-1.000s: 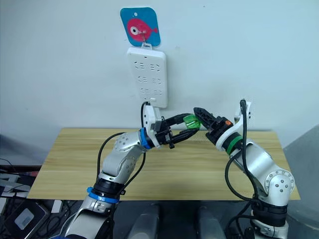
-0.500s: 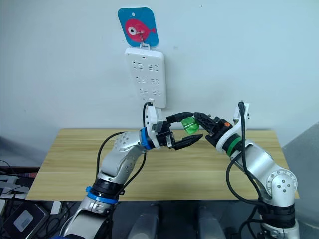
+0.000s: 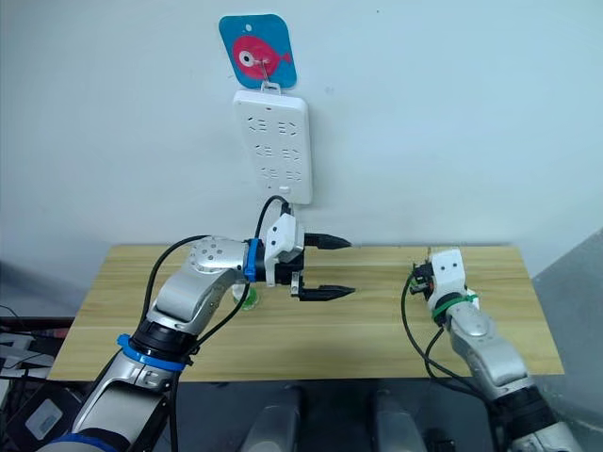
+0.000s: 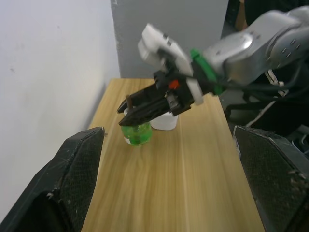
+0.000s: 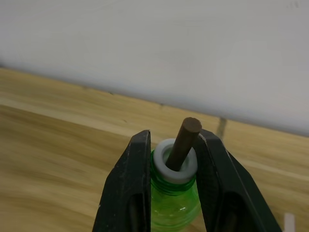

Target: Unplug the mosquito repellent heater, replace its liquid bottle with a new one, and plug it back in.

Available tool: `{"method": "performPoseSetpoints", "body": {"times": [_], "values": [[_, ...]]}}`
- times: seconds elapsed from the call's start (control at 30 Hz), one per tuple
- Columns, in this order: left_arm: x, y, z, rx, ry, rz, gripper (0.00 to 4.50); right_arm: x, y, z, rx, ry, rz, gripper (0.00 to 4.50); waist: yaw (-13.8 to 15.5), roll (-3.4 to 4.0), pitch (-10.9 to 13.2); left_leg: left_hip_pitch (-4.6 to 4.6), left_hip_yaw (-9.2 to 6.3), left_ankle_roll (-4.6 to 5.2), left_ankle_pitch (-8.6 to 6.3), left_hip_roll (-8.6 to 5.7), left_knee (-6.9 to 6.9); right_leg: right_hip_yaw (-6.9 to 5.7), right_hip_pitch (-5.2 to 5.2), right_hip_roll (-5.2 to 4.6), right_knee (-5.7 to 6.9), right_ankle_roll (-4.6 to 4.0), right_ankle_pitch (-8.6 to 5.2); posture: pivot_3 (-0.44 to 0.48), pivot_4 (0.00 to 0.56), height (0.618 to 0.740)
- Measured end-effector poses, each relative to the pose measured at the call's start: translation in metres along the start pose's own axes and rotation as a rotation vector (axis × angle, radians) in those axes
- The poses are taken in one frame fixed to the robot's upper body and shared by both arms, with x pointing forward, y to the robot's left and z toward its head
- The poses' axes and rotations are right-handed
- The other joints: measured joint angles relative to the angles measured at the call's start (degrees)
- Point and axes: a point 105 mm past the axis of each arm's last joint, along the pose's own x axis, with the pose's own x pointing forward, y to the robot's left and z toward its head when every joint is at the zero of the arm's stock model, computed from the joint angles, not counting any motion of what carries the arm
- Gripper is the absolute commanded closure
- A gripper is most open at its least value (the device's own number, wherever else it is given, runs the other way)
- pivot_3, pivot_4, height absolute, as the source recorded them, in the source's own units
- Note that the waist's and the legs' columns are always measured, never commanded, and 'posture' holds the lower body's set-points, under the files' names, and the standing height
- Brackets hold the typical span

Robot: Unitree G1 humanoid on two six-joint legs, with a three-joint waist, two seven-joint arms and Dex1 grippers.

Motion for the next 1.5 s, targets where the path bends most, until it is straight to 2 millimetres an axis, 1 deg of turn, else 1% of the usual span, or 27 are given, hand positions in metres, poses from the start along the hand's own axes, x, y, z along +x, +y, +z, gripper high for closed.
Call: {"method": "performPoseSetpoints", "body": {"times": [0.13, 0.3, 0.37, 0.4, 0.47, 0.57, 0.63, 0.7, 0.8, 0.83, 0.87, 0.93, 1.0, 1.03, 1.1, 1.13, 1.23, 1.33, 1.4, 1.5], "values": [[-0.002, -0.003, -0.003, -0.004, 0.02, -0.021, 0.0, 0.018, -0.008, -0.012, -0.078, -0.004, -0.055, 3.66, 0.0, 0.0, 0.0, 0.06, -0.01, -0.02, 0.02, 0.0, 0.03, -0.02, 0.03, 0.0, 0.06, 0.01, 0.01, 0.326, 0.184, 0.74], [-0.006, -0.004, -0.005, -0.01, 0.044, -0.022, 0.0, 0.023, -0.006, -0.028, -0.078, 0.005, -0.058, 3.66, 0.22, 0.0, 0.0, 0.03, -0.02, -0.03, 0.02, -0.01, -0.01, -0.02, 0.03, -0.01, 0.04, -0.13, 0.09, 0.331, 0.185, 0.74], [-0.006, -0.004, -0.004, -0.006, 0.045, -0.023, 0.0, 0.024, -0.009, -0.028, -0.08, 0.0, -0.059, 2.91, 0.41, 0.0, 0.0, 0.04, -0.01, -0.03, 0.02, -0.02, 0.0, -0.01, 0.04, -0.02, 0.04, -0.14, 0.09, 0.329, 0.187, 0.74], [-0.007, -0.004, -0.004, -0.006, 0.046, -0.023, 0.0, 0.024, -0.01, -0.029, -0.076, -0.002, -0.063, 2.63, 0.49, 0.0, 0.0, 0.04, -0.02, -0.03, 0.02, -0.02, 0.01, -0.01, 0.05, -0.02, 0.05, -0.14, 0.1, 0.329, 0.188, 0.74], [-0.007, -0.004, -0.005, -0.012, 0.052, -0.021, 0.0, 0.022, -0.011, -0.03, -0.074, -0.008, -0.055, 1.91, 0.7, 0.01, -0.01, 0.07, -0.02, -0.03, 0.02, -0.01, 0.01, -0.02, 0.05, -0.02, 0.07, -0.14, 0.1, 0.329, 0.191, 0.74], [-0.008, -0.007, -0.008, -0.029, 0.052, -0.015, 0.0, 0.012, -0.01, -0.031, -0.07, -0.025, -0.028, 0.86, 0.96, 0.02, -0.01, 0.07, -0.03, -0.03, 0.01, -0.01, -0.01, -0.02, 0.04, -0.02, 0.08, -0.14, 0.09, 0.328, 0.196, 0.74], [-0.009, -0.01, -0.014, -0.052, 0.053, 0.0, 0.0, 0.003, -0.007, -0.022, -0.083, -0.061, 0.002, 0.08, 0.97, 0.02, -0.01, 0.06, -0.01, -0.02, 0.01, -0.01, -0.01, 0.01, 0.03, -0.02, 0.07, -0.14, 0.09, 0.323, 0.202, 0.74], [-0.014, -0.012, -0.022, -0.085, 0.051, 0.047, 0.0, -0.006, -0.006, 0.0, -0.109, -0.126, 0.036, 0.04, 0.9, 0.03, -0.01, 0.07, -0.01, -0.02, 0.01, 0.02, -0.01, 0.03, 0.03, -0.02, 0.07, -0.14, 0.09, 0.318, 0.205, 0.74], [-0.026, -0.019, -0.038, -0.136, 0.048, 0.15, 0.0, -0.019, -0.003, 0.045, -0.148, -0.227, 0.115, 0.04, 0.88, 0.05, -0.02, 0.12, -0.06, -0.02, 0.01, 0.06, 0.01, -0.01, 0.08, -0.01, 0.09, -0.11, 0.07, 0.312, 0.212, 0.74], [-0.031, -0.024, -0.044, -0.158, 0.047, 0.201, 0.0, -0.023, 0.005, 0.06, -0.156, -0.253, 0.173, 0.04, 0.8, 0.05, -0.03, 0.13, -0.06, -0.02, 0.01, 0.09, 0.0, -0.01, 0.08, -0.01, 0.09, 0.03, -0.01, 0.312, 0.213, 0.74], [-0.038, -0.033, -0.052, -0.181, 0.055, 0.245, 0.0, -0.028, 0.015, 0.072, -0.178, -0.267, 0.253, 0.04, 0.66, 0.07, -0.04, 0.15, -0.04, -0.02, 0.01, 0.1, -0.01, 0.02, 0.08, -0.01, 0.09, 0.03, -0.02, 0.316, 0.217, 0.74], [-0.048, -0.054, -0.068, -0.231, 0.09, 0.306, 0.0, -0.037, 0.031, 0.084, -0.234, -0.268, 0.385, 0.04, 0.76, 0.07, -0.03, 0.14, -0.07, -0.02, 0.01, 0.11, -0.03, -0.02, 0.11, -0.03, 0.04, 0.03, -0.06, 0.328, 0.224, 0.74], [-0.056, -0.07, -0.08, -0.274, 0.113, 0.399, 0.0, -0.043, 0.044, 0.087, -0.237, -0.244, 0.483, 0.04, 1.43, 0.05, -0.03, 0.12, -0.1, -0.02, 0.01, 0.11, 0.0, -0.05, 0.11, -0.05, 0.04, 0.03, -0.08, 0.351, 0.234, 0.74], [-0.061, -0.074, -0.083, -0.28, 0.112, 0.482, 0.0, -0.045, 0.051, 0.088, -0.222, -0.231, 0.534, 0.04, 1.73, 0.04, -0.01, 0.12, -0.1, -0.02, 0.01, 0.11, 0.01, -0.03, 0.11, -0.06, 0.04, 0.04, -0.09, 0.358, 0.236, 0.74], [-0.074, -0.079, -0.087, -0.282, 0.118, 0.652, 0.0, -0.049, 0.061, 0.087, -0.221, -0.202, 0.615, 0.04, 2.61, 0.03, 0.0, 0.13, -0.06, -0.02, 0.01, 0.07, 0.02, 0.01, 0.12, -0.15, 0.02, -0.02, -0.15, 0.388, 0.248, 0.74], [-0.083, -0.08, -0.09, -0.281, 0.126, 0.757, 0.0, -0.051, 0.064, 0.086, -0.234, -0.185, 0.658, 0.04, 3.0, 0.02, 0.05, 0.12, -0.04, -0.02, 0.01, 0.06, 0.03, 0.02, 0.12, -0.15, -0.02, -0.19, -0.24, 0.393, 0.251, 0.74], [-0.109, -0.084, -0.107, -0.327, 0.169, 1.018, 0.0, -0.053, 0.07, 0.087, -0.252, -0.174, 0.73, 0.04, 3.71, -0.07, 0.11, 0.12, 0.02, -0.03, 0.01, 0.0, 0.04, 0.04, 0.13, -0.2, -0.04, -0.19, -0.25, 0.423, 0.264, 0.74], [-0.119, -0.084, -0.121, -0.34, 0.199, 1.138, 0.0, -0.053, 0.076, 0.092, -0.263, -0.184, 0.771, 0.04, 5.13, -0.07, 0.29, 0.13, 0.03, -0.03, 0.01, -0.01, 0.05, 0.02, 0.12, -0.18, -0.03, -0.18, -0.25, 0.439, 0.274, 0.74], [-0.12, -0.081, -0.129, -0.351, 0.196, 1.191, 0.0, -0.051, 0.079, 0.095, -0.254, -0.179, 0.787, 0.04, 6.15, -0.07, 0.42, 0.12, 0.06, -0.04, 0.0, -0.01, 0.03, 0.02, 0.11, -0.18, -0.06, -0.18, -0.25, 0.442, 0.281, 0.74], [-0.121, -0.072, -0.137, -0.343, 0.175, 1.239, 0.0, -0.053, 0.08, 0.093, -0.25, -0.154, 0.811, 0.04, 7.48, -0.06, 0.85, 0.09, 0.06, -0.05, 0.0, -0.01, -0.03, 0.0, 0.1, -0.17, -0.1, -0.16, -0.25, 0.441, 0.292, 0.74]]}}
